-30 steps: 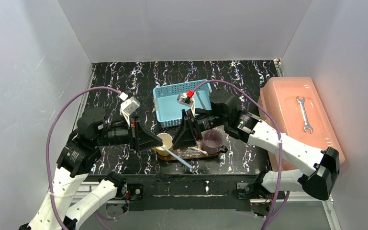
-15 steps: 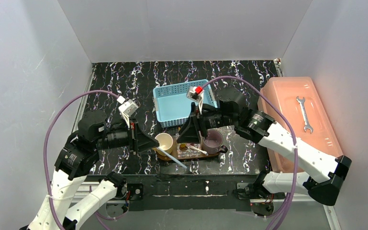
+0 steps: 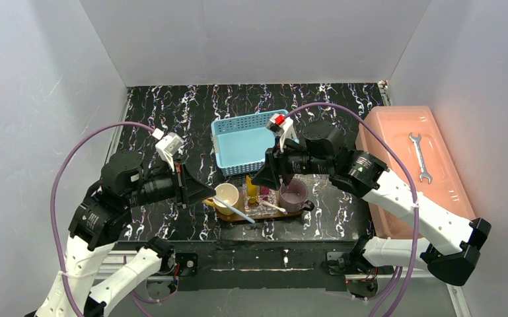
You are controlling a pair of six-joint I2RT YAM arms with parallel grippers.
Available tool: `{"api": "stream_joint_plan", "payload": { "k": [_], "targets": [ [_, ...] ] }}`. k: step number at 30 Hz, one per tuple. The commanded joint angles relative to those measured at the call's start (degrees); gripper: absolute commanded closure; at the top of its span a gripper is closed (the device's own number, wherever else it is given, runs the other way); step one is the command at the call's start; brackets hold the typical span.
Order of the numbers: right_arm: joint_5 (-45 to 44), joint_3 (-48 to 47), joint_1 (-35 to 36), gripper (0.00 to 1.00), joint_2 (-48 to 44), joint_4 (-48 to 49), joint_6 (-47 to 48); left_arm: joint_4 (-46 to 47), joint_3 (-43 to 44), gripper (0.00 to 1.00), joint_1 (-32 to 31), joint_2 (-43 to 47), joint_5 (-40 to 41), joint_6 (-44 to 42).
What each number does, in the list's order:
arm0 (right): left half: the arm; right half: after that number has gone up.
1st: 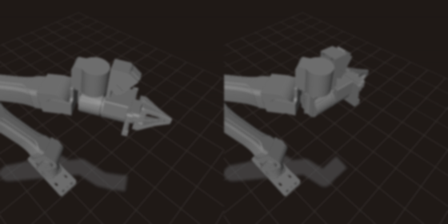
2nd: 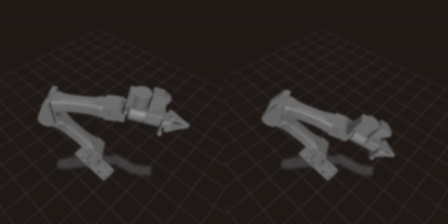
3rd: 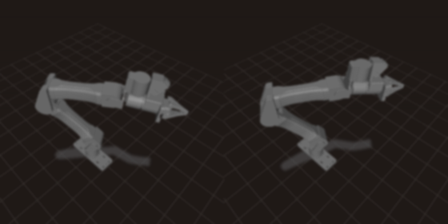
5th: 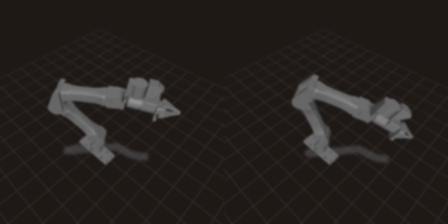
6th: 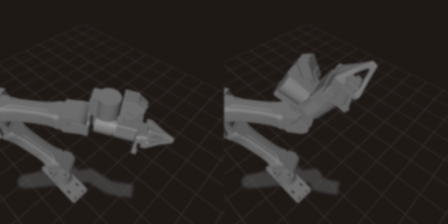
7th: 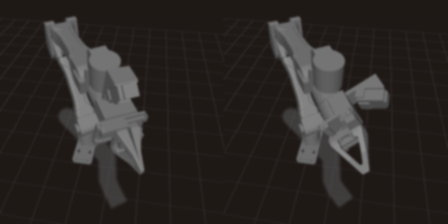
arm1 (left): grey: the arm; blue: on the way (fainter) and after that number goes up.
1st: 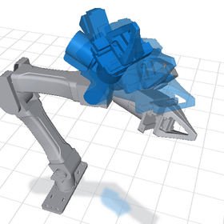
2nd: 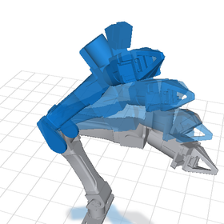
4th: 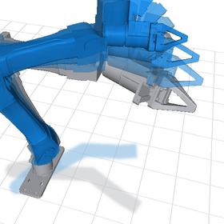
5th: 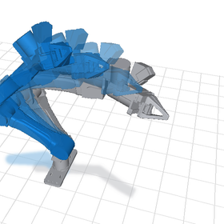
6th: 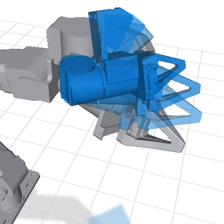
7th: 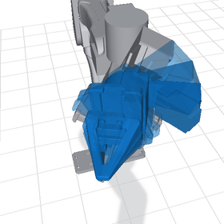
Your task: Prepare toiletry sets of a toothbrush and toothpaste on the tray
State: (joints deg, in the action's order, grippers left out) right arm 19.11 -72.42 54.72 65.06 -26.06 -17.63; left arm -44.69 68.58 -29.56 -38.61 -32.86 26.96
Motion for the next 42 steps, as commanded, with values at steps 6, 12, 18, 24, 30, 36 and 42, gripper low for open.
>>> {"api": "stream_joint_plan", "payload": {
  "k": [6,12,18,24,30,36,42],
  "targets": [
    [-10.78,-2.15,-0.05,0.48,-1.16,-1.87,1.75,-3.65,4.84,1.00,-5.14,-4.52,11.34,1.62],
    [-13.31,-2.51,-0.05,0.48,-1.42,-2.97,2.37,-5.31,7.49,1.00,-17.38,-8.14,25.93,3.00],
    [-14.19,-2.53,-0.05,0.48,-2.23,-3.78,2.69,-8.83,12.45,1.00,-36.64,-14.57,49.74,3.86],
    [-18.06,-0.43,-0.05,0.49,-4.60,-3.11,2.60,-11.48,17.50,1.00,-49.62,-24.23,71.32,3.81],
    [-20.89,2.11,-0.05,0.49,-6.77,-2.16,3.13,-7.76,16.94,1.00,-51.63,-29.80,74.04,3.17],
    [-20.96,3.82,-0.05,0.49,-7.74,-1.90,3.30,-5.26,15.20,1.00,-51.65,-31.06,73.83,3.45],
    [-21.02,4.55,-0.05,0.49,-8.34,-2.06,3.30,-3.86,13.61,1.00,-51.62,-31.39,73.83,3.54]
  ]
}}
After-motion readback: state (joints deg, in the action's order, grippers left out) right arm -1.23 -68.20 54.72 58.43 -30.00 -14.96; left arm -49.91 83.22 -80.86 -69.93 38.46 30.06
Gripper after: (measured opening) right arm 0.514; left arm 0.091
